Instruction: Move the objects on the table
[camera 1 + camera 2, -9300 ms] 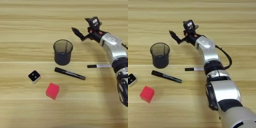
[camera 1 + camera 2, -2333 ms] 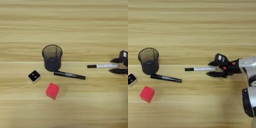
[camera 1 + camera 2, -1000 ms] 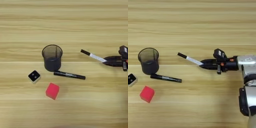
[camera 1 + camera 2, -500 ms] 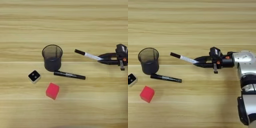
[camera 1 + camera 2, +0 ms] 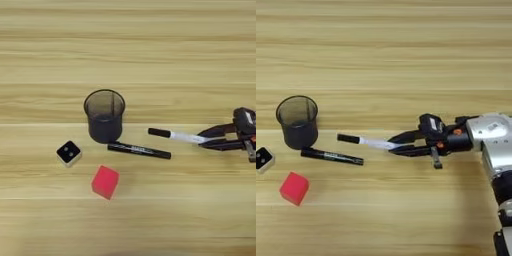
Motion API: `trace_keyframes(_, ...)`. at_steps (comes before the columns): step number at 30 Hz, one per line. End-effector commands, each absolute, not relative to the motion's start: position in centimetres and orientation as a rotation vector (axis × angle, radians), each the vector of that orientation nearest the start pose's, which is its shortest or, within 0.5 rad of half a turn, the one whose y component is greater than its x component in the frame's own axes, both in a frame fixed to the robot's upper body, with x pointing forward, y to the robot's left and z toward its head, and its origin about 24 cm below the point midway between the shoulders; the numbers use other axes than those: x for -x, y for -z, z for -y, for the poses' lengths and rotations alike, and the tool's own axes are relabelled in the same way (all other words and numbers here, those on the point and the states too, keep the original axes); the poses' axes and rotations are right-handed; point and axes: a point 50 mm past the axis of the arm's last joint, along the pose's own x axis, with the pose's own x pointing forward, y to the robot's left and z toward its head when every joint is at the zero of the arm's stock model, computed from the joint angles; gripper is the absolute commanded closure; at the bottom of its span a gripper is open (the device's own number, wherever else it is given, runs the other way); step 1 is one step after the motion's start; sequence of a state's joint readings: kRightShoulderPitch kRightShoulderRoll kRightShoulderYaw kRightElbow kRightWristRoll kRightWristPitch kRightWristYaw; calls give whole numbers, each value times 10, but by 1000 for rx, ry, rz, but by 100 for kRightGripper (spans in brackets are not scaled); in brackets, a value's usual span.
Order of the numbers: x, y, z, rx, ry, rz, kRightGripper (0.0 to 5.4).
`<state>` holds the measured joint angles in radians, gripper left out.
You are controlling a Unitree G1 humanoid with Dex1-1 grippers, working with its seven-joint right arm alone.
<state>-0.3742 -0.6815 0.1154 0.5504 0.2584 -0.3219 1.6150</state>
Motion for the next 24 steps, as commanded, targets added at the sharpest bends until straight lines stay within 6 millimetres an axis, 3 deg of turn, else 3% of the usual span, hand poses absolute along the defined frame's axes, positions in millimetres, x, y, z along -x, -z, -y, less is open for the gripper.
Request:
trace_keyframes(1, -270, -96, 241, 584, -1545, -230, 466)
trace_keyframes(12, -271, -79, 228, 746, -1656, -347, 466)
trace_keyframes(24, -276, -56, 229, 887, -1638, -437, 467)
